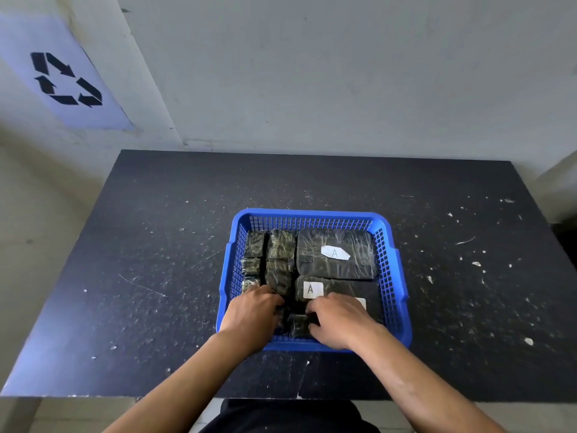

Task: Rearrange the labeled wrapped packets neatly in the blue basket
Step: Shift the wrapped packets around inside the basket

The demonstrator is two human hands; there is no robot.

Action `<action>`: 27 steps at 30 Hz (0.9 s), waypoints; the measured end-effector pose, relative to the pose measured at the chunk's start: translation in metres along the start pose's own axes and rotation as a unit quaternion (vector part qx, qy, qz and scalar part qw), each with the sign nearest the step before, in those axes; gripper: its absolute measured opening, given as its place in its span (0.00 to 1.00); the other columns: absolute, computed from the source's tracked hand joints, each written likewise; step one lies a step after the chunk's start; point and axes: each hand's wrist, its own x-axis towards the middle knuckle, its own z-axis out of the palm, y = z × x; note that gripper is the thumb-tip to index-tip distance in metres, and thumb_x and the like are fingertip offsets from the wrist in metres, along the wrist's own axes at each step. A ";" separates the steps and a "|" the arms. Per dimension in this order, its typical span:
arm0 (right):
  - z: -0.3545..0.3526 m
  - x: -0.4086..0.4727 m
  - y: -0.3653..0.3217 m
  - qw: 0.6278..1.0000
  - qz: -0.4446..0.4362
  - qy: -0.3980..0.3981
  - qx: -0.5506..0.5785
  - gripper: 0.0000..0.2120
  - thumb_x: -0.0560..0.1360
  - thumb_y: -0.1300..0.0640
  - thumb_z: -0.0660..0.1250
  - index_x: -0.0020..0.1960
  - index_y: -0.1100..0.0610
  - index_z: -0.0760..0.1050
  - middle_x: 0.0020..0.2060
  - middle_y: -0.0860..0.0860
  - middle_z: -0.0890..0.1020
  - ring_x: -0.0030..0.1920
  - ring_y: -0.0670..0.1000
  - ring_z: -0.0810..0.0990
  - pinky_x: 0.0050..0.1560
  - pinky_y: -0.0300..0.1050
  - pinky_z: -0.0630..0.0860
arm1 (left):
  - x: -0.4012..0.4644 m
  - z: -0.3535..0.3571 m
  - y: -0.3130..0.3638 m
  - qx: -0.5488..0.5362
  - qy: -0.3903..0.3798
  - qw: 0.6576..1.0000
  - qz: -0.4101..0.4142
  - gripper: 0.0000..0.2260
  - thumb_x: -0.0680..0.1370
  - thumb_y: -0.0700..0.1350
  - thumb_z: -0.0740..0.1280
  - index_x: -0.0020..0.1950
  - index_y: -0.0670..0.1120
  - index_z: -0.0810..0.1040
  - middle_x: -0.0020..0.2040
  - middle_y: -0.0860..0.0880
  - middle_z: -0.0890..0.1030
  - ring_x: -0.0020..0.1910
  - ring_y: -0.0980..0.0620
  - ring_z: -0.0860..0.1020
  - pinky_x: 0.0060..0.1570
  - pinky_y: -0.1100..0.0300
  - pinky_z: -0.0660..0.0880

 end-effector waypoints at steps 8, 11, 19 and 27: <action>-0.014 -0.009 -0.003 0.998 -0.006 0.052 0.042 0.09 0.68 0.48 0.75 0.45 0.47 0.77 0.45 0.45 0.77 0.44 0.51 0.76 0.38 0.46 0.66 | 0.005 0.005 0.000 0.017 -0.009 1.000 -0.020 0.13 0.75 0.44 0.66 0.59 0.53 0.79 0.55 0.51 0.78 0.58 0.48 0.74 0.47 0.52 0.77; -0.018 -0.012 -0.001 0.998 -0.018 0.018 0.057 0.11 0.66 0.50 0.76 0.41 0.46 0.74 0.37 0.41 0.73 0.43 0.50 0.75 0.32 0.43 0.63 | 0.007 0.005 0.000 0.030 -0.013 0.999 -0.017 0.13 0.76 0.43 0.66 0.59 0.52 0.79 0.55 0.51 0.78 0.58 0.48 0.74 0.48 0.52 0.76; -0.023 -0.018 0.016 0.960 -0.038 0.233 0.152 0.20 0.64 0.51 0.79 0.45 0.42 0.68 0.28 0.36 0.72 0.29 0.35 0.70 0.30 0.40 0.66 | 0.010 -0.028 0.015 -0.408 -0.049 0.904 -0.117 0.18 0.82 0.55 0.60 0.44 0.43 0.80 0.37 0.46 0.84 0.34 0.43 0.82 0.31 0.53 0.77; -0.017 -0.025 0.010 0.856 -0.008 0.285 0.431 0.12 0.70 0.56 0.74 0.48 0.43 0.75 0.44 0.39 0.83 0.36 0.43 0.84 0.37 0.49 0.83 | 0.017 -0.039 0.004 -0.633 -0.101 0.759 -0.114 0.14 0.76 0.40 0.72 0.61 0.47 0.81 0.49 0.48 0.86 0.41 0.50 0.84 0.35 0.58 0.82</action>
